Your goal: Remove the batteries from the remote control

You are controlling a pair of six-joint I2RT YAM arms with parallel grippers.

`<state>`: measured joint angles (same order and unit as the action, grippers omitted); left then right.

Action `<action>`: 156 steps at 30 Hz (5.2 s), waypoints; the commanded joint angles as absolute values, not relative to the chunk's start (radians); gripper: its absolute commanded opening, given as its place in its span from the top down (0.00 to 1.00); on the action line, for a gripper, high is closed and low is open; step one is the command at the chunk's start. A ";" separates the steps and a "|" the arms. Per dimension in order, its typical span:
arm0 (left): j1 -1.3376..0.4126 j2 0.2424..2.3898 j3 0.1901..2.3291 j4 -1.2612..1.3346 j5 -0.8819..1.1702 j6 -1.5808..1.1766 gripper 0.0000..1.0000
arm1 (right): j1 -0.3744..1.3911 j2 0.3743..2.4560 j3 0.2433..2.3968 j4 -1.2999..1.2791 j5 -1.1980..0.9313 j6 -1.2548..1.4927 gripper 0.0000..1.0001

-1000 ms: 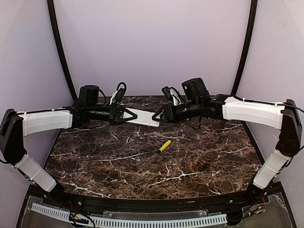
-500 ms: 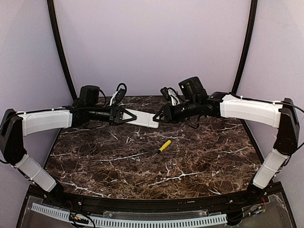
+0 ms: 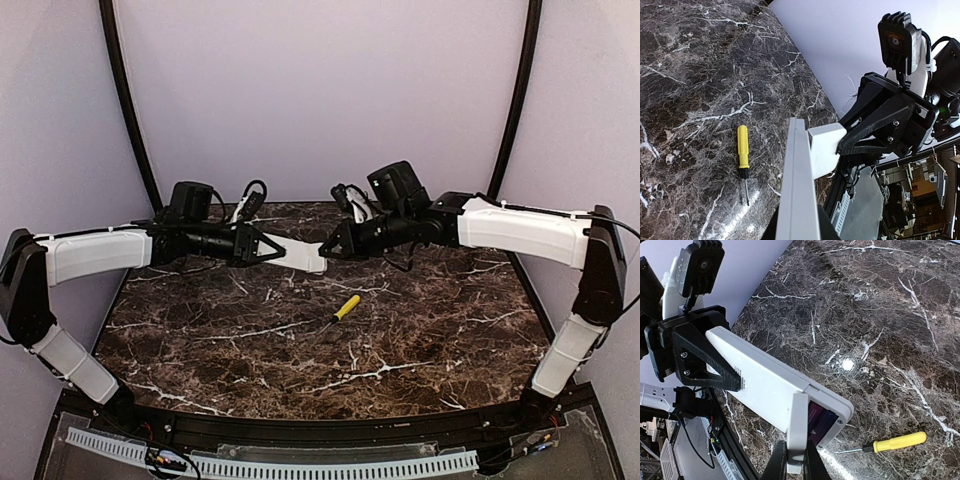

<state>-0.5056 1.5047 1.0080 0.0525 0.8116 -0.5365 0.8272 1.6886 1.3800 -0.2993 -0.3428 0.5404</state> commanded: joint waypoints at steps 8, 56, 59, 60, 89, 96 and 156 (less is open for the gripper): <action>-0.515 1.467 1.036 0.102 0.870 -0.550 1.00 | 0.835 1.682 1.357 -0.264 -0.349 0.528 0.96; -0.515 1.462 1.041 0.078 0.854 -0.531 1.00 | 0.807 1.561 1.308 -0.326 -0.315 0.494 1.00; -0.515 1.460 1.042 0.071 0.849 -0.526 1.00 | 0.795 1.538 1.304 -0.363 -0.279 0.475 1.00; -0.515 1.457 1.043 0.066 0.845 -0.521 1.00 | 0.793 1.530 1.305 -0.378 -0.261 0.465 1.00; -0.515 1.462 1.070 -0.055 0.757 -0.433 1.00 | 0.769 1.812 1.315 -0.967 0.676 0.315 1.00; -0.515 1.475 1.073 -0.055 0.761 -0.435 1.00 | 0.742 1.893 1.277 -0.966 0.663 0.328 1.00; -0.533 1.479 0.957 0.500 1.103 -0.766 1.00 | 0.694 1.424 0.872 0.540 -0.693 0.657 0.08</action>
<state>-0.5247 1.4902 0.9703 0.4068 1.0584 -0.7326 0.6647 1.3865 0.8406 0.4141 -0.6346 0.6239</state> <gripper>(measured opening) 0.162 0.938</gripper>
